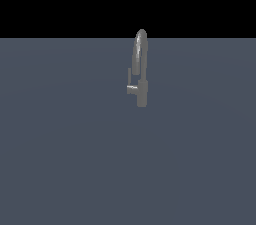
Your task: Turn on the faucet by rotating a designated handle.
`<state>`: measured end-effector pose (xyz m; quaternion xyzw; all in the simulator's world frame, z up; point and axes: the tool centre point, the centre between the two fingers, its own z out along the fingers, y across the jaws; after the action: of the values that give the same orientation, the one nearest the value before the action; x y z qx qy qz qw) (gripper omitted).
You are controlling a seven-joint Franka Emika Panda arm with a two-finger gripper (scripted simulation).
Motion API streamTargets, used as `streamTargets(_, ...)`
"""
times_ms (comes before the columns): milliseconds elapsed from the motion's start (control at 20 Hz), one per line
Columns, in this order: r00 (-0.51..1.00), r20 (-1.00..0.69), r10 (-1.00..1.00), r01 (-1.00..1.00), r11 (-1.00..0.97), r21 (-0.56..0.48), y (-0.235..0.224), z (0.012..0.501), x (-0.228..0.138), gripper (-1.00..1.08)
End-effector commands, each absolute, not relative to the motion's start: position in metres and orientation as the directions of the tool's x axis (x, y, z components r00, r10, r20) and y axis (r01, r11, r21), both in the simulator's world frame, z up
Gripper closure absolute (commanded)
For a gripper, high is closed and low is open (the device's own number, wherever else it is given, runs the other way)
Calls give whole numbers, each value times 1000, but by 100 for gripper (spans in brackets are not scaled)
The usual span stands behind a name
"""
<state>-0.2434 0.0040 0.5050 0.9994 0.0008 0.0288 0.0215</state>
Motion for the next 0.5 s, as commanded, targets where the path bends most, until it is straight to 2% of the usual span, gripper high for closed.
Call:
streamTargets(0, 998, 53, -14, -16, -999, 43, 3, 505, -239, 108)
streamTargets(450, 990, 24, -138, -139, -989, 47, -2, 501, -208, 108)
